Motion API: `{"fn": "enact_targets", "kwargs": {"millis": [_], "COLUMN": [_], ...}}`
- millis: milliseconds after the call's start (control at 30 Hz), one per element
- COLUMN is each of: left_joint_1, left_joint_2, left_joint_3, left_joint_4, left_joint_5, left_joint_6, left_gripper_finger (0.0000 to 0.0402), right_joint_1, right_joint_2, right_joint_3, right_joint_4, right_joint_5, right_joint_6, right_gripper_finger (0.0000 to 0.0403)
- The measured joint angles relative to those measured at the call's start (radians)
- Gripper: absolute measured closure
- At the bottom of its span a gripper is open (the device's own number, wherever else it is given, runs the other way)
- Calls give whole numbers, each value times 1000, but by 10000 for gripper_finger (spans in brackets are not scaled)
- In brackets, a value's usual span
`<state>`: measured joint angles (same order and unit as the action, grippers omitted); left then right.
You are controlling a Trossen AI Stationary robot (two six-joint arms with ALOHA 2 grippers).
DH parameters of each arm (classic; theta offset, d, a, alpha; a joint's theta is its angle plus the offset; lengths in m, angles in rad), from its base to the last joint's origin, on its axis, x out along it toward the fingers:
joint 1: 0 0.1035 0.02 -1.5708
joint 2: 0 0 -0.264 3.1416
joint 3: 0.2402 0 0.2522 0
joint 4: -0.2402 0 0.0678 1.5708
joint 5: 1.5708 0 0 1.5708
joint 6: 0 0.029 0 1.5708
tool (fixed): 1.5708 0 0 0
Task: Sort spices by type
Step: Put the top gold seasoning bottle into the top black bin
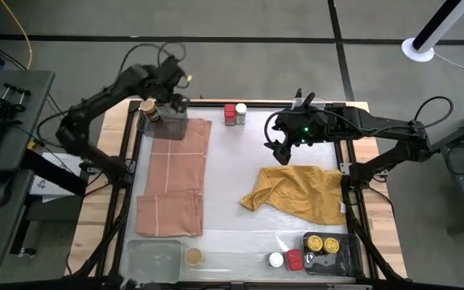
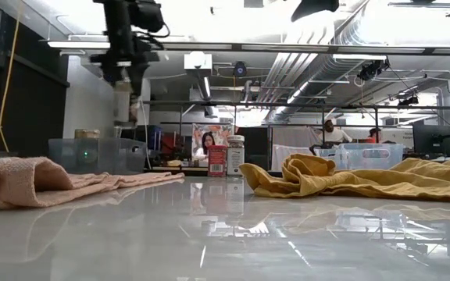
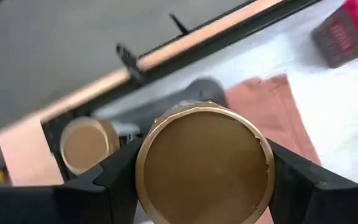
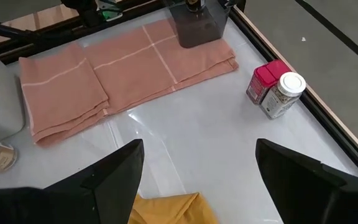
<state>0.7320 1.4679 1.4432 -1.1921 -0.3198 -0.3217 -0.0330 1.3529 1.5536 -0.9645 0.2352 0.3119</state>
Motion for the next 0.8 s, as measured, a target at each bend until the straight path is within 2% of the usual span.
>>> {"fn": "enact_targets", "kwargs": {"millis": [167,333,600,800], "left_joint_1": [10,53,138,167], "left_joint_2": [-94,-104,-98,-58], "left_joint_3": [-242,-371,-397,-397], "left_joint_4": [130,241,390,376], "left_joint_5": [-4,-6,-15,-6], "left_joint_6": [-133,-203,-200,-165], "left_gripper_finger": [165,165,165,154], "right_joint_1": [0,0,0,0], "right_joint_2": [0,0,0,0], "right_joint_3": [0,0,0,0], "right_joint_4": [1,4,4,4], "right_joint_5": [0,0,0,0], "right_joint_6": [-6,-2,1,2], "right_gripper_finger": [98,98,98,98]}}
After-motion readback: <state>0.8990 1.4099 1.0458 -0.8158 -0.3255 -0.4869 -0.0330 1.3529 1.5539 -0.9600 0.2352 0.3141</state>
